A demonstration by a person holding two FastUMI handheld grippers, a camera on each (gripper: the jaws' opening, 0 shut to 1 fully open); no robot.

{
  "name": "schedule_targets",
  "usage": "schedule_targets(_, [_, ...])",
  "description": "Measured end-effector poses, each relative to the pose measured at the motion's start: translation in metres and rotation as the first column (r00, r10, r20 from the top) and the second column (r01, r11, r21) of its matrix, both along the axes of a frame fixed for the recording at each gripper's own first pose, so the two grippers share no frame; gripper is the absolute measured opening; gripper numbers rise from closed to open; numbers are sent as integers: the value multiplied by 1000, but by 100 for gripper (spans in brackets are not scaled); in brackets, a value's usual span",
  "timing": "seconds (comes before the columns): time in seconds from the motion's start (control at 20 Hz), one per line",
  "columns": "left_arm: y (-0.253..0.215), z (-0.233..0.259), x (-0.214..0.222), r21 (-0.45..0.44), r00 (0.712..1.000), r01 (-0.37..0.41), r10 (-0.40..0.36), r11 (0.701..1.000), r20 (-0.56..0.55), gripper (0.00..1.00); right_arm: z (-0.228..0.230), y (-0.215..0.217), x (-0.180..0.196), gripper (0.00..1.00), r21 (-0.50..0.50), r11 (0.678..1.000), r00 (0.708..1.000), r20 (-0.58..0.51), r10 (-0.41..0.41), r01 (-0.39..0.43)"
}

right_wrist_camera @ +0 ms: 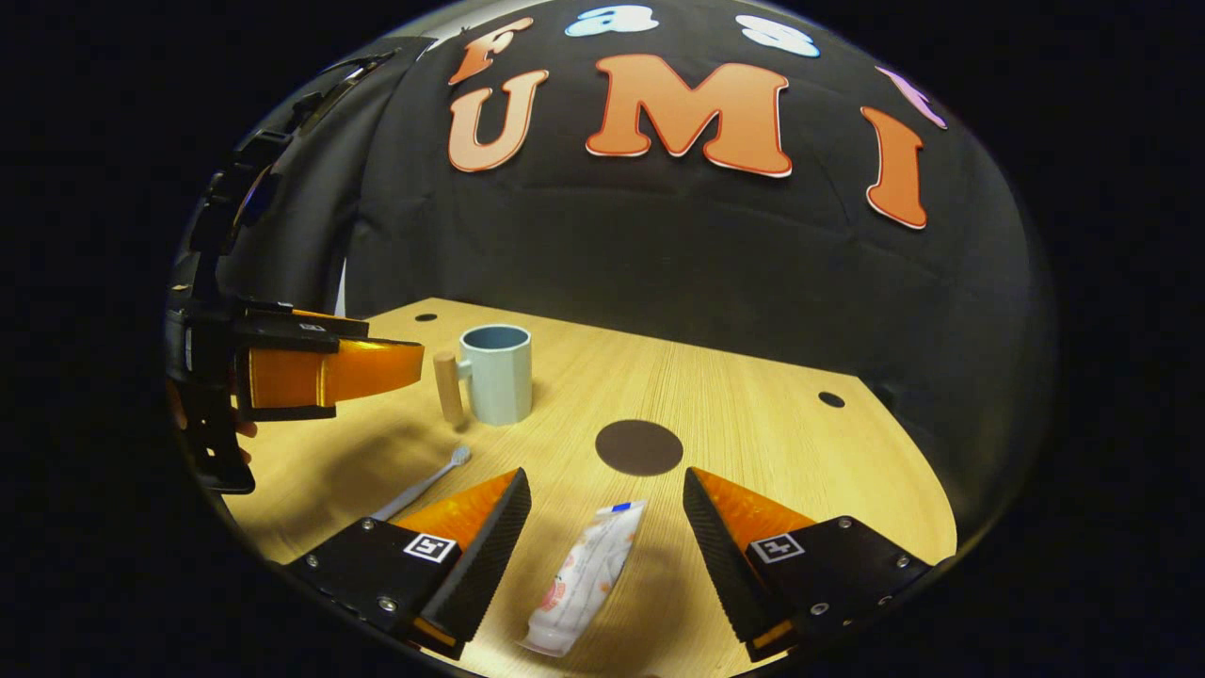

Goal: Put the toothbrush and toothpaste on the desktop into the cup, then pick up the cup and place it on the coaster on the desktop.

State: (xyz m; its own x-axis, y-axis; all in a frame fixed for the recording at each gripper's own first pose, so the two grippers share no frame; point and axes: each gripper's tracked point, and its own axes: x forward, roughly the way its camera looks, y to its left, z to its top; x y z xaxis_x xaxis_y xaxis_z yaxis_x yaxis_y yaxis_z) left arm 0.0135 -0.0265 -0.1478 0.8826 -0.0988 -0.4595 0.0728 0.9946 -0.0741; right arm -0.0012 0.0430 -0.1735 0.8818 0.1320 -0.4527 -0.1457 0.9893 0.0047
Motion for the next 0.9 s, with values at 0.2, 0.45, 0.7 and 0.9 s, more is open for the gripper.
schedule_targets(0.2, [-3,-25,-5,17,998,3,-2,1000,-69,99,-27,8,-10,98,-1,1000,995,-98,17,-17])
schedule_targets(0.45, [-16,-54,-14,59,990,37,-29,998,-136,100,-56,16,-21,95,-21,999,981,-189,31,-36])
schedule_targets(0.7, [-30,-88,-20,53,972,70,-56,996,-226,100,-73,21,-23,84,-6,999,969,-244,30,-33])
schedule_targets(0.9, [-37,-103,-26,23,955,68,-58,997,-291,100,-75,13,-24,70,43,999,963,-267,26,-15])
